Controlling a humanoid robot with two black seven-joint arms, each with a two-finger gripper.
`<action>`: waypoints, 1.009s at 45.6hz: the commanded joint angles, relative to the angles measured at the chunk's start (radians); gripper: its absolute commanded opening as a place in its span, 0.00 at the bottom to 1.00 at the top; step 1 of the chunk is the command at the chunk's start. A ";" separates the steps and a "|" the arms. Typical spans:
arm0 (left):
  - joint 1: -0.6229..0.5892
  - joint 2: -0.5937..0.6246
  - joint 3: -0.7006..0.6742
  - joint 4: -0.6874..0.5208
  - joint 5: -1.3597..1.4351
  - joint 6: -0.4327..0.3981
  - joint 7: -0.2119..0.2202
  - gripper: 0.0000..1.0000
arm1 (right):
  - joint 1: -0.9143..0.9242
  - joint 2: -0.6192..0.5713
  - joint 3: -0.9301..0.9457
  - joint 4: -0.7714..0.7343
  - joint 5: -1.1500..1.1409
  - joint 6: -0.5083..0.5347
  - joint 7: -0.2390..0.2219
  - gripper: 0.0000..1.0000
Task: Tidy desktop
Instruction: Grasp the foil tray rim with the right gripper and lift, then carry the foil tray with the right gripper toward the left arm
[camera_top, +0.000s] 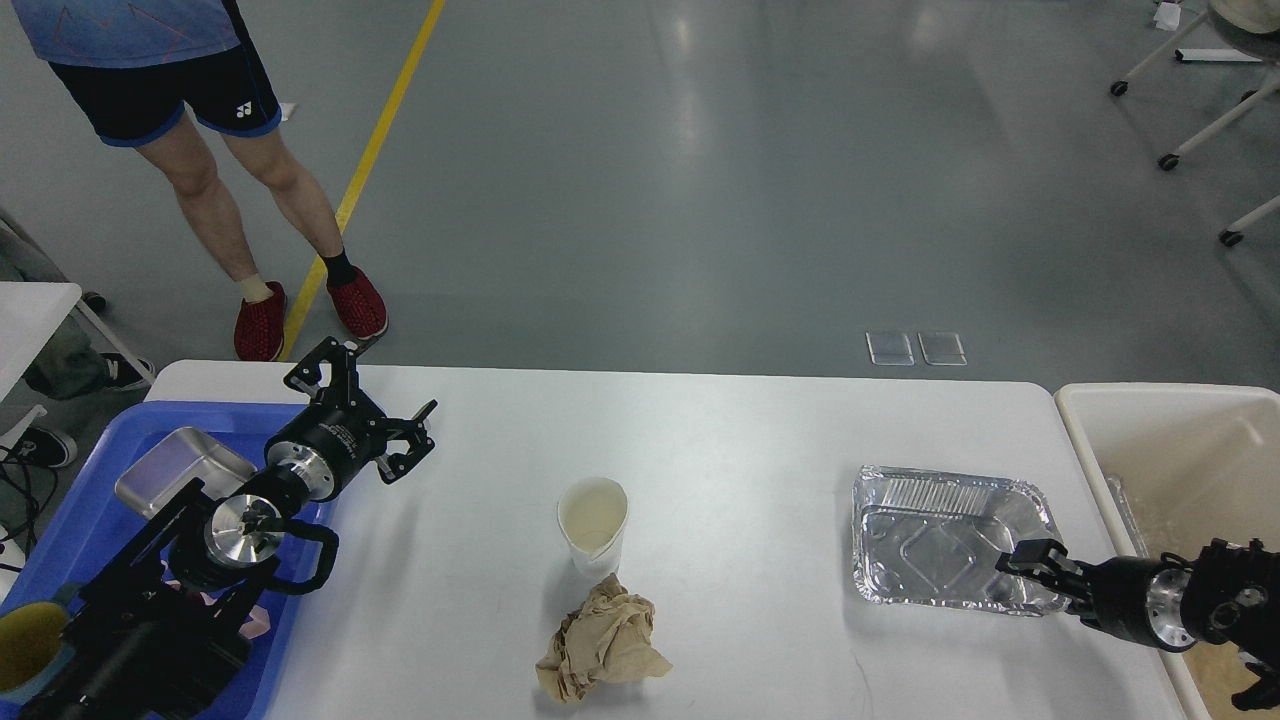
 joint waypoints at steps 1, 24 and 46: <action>0.003 0.000 0.000 0.000 0.000 0.000 0.000 0.97 | 0.000 0.005 0.001 0.000 -0.003 -0.001 0.005 0.11; 0.008 0.002 0.000 0.000 0.000 0.002 -0.001 0.97 | 0.144 -0.062 0.004 0.119 0.083 0.042 0.005 0.00; 0.008 0.003 0.000 0.000 0.000 0.014 -0.001 0.97 | 0.630 0.001 -0.410 0.101 0.306 0.165 -0.199 0.00</action>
